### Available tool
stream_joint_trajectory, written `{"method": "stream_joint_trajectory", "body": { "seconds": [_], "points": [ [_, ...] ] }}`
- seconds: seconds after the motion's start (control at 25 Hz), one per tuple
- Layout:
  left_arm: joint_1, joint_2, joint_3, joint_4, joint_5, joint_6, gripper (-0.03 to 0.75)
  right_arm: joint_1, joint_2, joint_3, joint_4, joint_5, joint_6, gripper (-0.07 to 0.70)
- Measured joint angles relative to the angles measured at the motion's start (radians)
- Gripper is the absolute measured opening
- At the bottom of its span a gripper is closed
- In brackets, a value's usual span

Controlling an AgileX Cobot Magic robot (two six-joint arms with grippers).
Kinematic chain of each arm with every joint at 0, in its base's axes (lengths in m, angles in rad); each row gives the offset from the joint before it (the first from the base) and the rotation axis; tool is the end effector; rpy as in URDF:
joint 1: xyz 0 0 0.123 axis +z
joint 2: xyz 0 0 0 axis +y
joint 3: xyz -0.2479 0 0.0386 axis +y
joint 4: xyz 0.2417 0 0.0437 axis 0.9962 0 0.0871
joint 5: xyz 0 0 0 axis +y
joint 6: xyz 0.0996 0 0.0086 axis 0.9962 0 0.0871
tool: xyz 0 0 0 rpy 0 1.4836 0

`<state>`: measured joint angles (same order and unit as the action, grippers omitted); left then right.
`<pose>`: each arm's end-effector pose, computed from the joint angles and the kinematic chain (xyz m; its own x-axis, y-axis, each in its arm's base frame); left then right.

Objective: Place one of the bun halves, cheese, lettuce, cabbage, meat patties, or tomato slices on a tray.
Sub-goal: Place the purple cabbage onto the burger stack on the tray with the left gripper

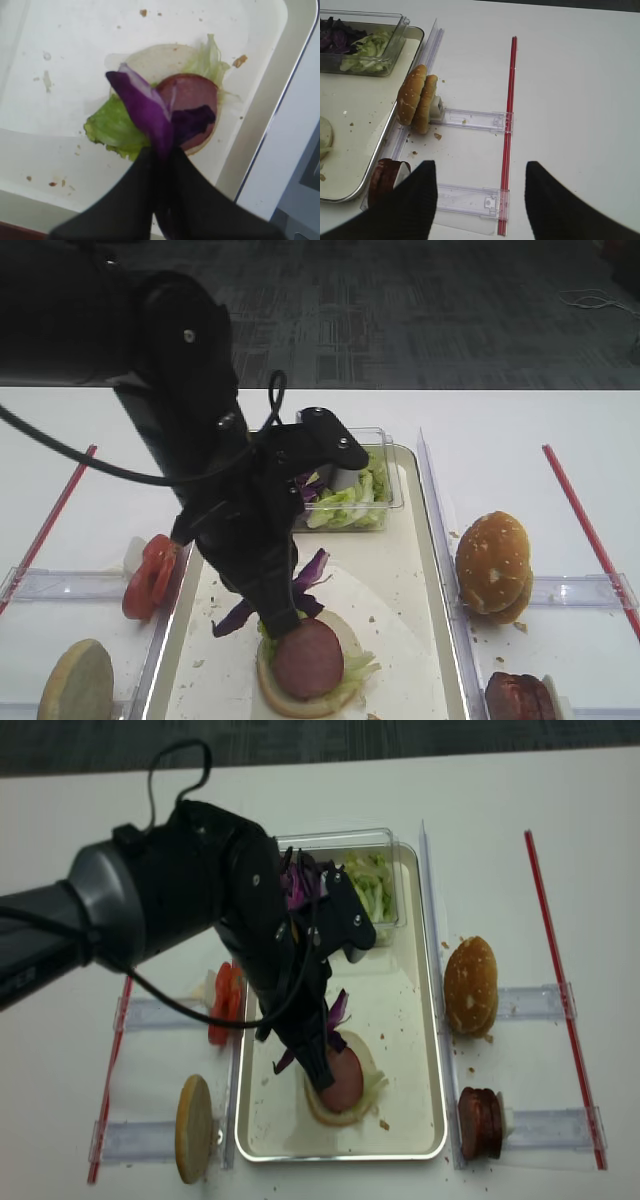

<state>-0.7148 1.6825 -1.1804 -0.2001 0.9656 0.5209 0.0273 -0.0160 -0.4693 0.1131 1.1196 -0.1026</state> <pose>0.2297 -0.2210 0.1904 -0.4150 0.8761 -0.2456 0.9089 0.4112 -0.0688 0.0296 0.0110 0.2574 -0.5111 -0.0668 -0.8569 -0.1413 0.9899 0.0071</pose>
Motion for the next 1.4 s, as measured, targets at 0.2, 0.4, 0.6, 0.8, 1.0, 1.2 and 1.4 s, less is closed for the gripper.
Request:
{"method": "stream_joint_trajectory", "body": {
  "seconds": [0.2, 0.4, 0.6, 0.8, 1.0, 1.2, 1.4],
  "points": [
    [-0.031, 0.083, -0.085, 0.009, 0.041, -0.011, 0.071, 0.0, 0.0, 0.0, -0.002, 0.0, 0.0, 0.405],
    [-0.032, 0.128, -0.1, 0.009, 0.046, -0.035, 0.071, 0.0, 0.0, 0.0, -0.002, 0.0, 0.0, 0.405],
    [-0.044, 0.165, -0.104, 0.002, 0.024, -0.052, 0.071, 0.0, 0.0, 0.0, -0.002, 0.0, 0.0, 0.405],
    [-0.052, 0.189, -0.113, -0.002, 0.01, -0.078, 0.071, 0.0, 0.0, 0.0, -0.002, 0.0, 0.002, 0.405],
    [-0.052, 0.217, -0.113, -0.014, 0.008, -0.104, 0.071, 0.0, 0.0, 0.0, -0.002, 0.0, 0.004, 0.405],
    [-0.052, 0.219, -0.114, -0.016, 0.012, -0.119, 0.071, 0.0, 0.0, 0.0, -0.002, 0.0, 0.004, 0.405],
    [-0.052, 0.219, -0.114, -0.016, 0.024, -0.14, 0.071, 0.0, 0.0, 0.0, -0.002, 0.0, 0.004, 0.405]
  ]
}}
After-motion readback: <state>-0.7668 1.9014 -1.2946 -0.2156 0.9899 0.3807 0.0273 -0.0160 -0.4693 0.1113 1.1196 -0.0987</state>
